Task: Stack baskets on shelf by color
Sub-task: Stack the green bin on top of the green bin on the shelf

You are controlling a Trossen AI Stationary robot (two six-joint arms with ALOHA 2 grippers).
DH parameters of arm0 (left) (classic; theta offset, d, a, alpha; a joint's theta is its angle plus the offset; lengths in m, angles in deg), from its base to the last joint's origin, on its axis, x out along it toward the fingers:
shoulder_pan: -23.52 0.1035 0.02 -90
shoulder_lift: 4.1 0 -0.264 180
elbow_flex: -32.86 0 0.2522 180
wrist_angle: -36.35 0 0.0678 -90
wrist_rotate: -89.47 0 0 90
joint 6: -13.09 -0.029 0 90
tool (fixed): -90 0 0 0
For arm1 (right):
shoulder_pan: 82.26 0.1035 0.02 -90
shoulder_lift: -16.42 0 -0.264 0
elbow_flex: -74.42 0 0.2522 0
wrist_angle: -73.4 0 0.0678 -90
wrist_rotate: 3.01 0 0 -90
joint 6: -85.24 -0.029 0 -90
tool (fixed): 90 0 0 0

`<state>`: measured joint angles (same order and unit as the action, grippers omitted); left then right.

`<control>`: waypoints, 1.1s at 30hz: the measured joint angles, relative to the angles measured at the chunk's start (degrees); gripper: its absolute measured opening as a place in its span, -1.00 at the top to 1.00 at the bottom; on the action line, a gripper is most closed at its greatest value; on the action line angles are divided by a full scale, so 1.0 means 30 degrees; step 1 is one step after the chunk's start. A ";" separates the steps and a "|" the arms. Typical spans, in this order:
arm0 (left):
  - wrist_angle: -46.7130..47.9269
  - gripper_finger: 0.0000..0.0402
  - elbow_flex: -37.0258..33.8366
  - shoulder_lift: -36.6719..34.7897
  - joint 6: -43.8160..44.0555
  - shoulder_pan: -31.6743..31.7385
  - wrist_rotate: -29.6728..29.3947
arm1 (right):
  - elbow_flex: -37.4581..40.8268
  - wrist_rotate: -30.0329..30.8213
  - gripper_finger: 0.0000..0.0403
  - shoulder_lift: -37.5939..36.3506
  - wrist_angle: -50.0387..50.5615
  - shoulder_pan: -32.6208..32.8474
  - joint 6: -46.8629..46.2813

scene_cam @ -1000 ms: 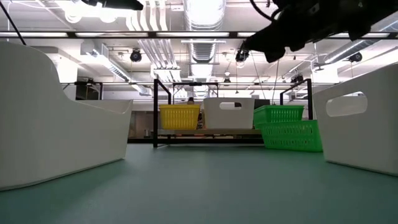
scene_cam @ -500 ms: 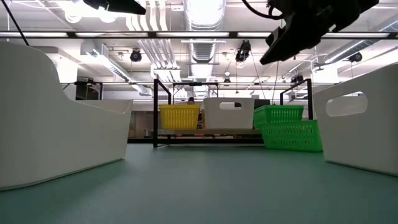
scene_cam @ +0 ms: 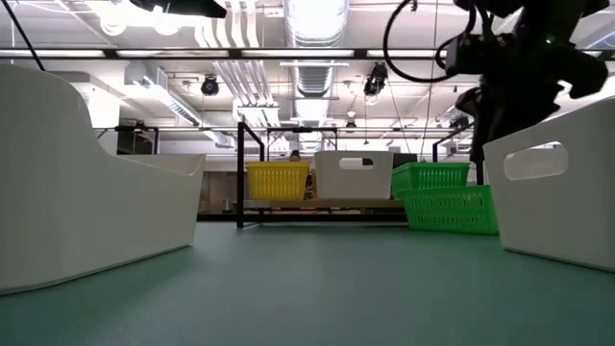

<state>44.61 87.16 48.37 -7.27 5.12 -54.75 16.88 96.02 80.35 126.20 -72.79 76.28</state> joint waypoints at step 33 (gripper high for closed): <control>-0.0028 -0.01 0.0000 0.0000 -0.0009 0.0000 0.0000 | -0.0264 -0.1656 0.22 0.0015 0.1956 -0.0087 -0.4774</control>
<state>44.53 87.16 48.37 -7.30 5.12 -54.75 16.08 91.05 80.39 132.06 -73.05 61.96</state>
